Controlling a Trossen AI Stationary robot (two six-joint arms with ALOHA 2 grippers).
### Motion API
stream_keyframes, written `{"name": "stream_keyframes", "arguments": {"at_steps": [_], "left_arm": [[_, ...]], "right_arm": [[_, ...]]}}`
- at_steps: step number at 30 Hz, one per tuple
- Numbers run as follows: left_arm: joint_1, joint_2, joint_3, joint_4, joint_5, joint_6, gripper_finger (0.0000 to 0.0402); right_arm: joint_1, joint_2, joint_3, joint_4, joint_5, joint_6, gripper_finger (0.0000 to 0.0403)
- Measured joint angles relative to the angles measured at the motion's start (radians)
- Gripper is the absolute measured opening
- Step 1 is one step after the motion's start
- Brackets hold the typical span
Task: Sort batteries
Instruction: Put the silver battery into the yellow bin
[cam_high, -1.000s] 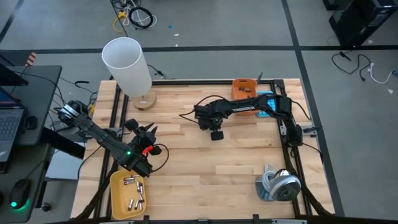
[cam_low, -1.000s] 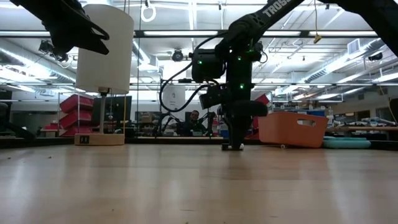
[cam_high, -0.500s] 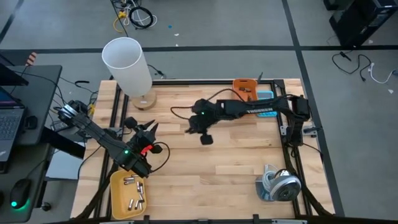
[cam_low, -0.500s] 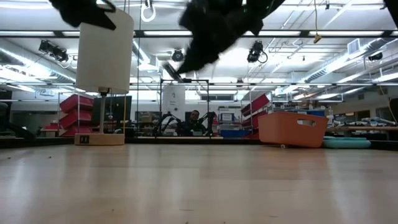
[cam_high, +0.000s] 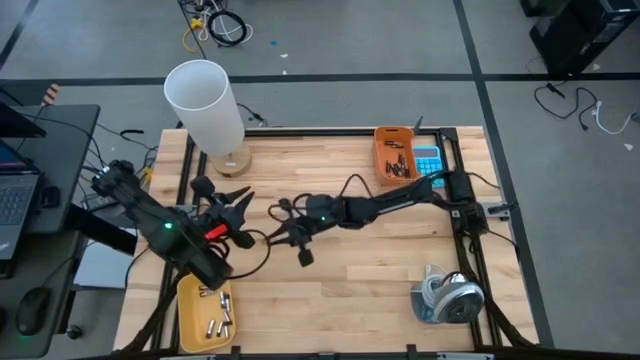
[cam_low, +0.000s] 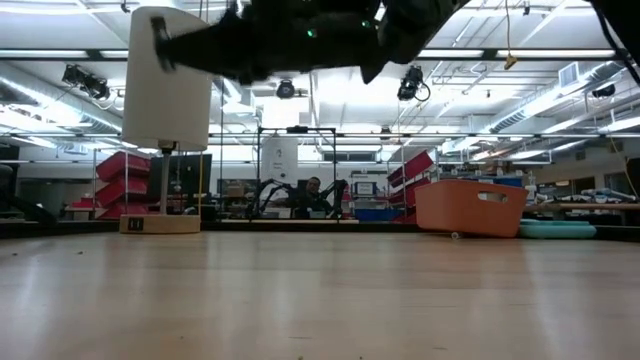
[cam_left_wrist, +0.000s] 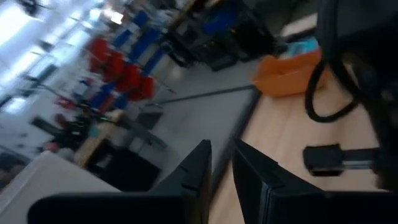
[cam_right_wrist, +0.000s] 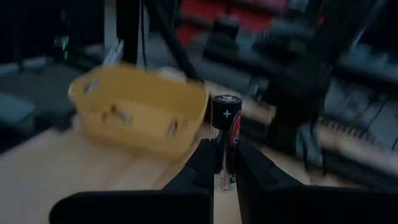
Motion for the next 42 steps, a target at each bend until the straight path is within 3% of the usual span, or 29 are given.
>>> {"name": "stream_keyframes", "arguments": {"at_steps": [4,8,16,19,28,31,42], "left_arm": [[-0.044,0.000,0.057,0.000,0.173,0.057,0.0063],[-0.146,0.000,0.040,0.025,0.308,0.024,0.0063],[-0.245,0.001,-0.124,0.251,0.388,-0.075,0.0079],[-0.246,0.001,-0.198,0.301,0.339,-0.056,0.0100],[-0.245,0.001,-0.331,0.311,0.180,-0.142,0.0181],[-0.245,0.001,-0.355,0.347,0.186,-0.118,0.0201],[-0.244,0.001,-0.382,0.374,0.160,-0.105,0.0209]], "right_arm": [[0.024,0.038,0.003,0.208,0.017,0.003,0.0026],[0.027,0.058,0.001,0.269,0.082,0.021,0.0026],[0.048,0.056,0.002,0.231,0.248,-0.018,0.0026],[0.064,0.056,0.002,0.226,0.295,-0.056,0.0026],[0.074,0.056,0.002,0.228,0.303,-0.066,0.0026],[0.073,0.056,0.002,0.228,0.303,-0.066,0.0026],[0.073,0.055,0.003,0.230,0.304,-0.066,0.0026]]}}
